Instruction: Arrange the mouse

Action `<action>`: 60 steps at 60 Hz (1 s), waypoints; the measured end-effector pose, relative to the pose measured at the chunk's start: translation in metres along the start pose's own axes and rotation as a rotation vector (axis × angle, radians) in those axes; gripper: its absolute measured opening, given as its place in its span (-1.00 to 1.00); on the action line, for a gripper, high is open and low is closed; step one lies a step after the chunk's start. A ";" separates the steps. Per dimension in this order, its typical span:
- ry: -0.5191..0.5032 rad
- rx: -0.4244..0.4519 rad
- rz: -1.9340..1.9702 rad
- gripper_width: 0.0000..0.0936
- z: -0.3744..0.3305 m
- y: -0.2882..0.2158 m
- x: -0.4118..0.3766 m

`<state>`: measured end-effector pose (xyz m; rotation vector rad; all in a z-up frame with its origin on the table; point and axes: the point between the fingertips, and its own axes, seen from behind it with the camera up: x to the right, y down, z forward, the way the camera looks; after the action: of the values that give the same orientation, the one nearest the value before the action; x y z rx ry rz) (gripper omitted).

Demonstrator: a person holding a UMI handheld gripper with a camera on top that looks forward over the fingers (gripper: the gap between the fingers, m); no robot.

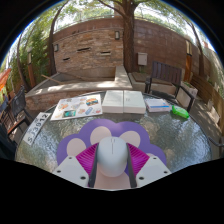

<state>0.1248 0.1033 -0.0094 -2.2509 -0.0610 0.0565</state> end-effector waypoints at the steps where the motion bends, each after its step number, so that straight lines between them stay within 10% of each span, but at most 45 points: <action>1: 0.000 -0.013 0.001 0.03 0.001 0.003 -0.001; 5: 0.003 0.000 -0.014 0.16 -0.003 -0.001 0.001; 10: -0.010 0.001 -0.016 0.85 -0.023 -0.007 -0.006; 60: 0.089 -0.025 -0.026 0.82 -0.305 -0.004 -0.041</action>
<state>0.1024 -0.1336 0.1864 -2.2742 -0.0434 -0.0589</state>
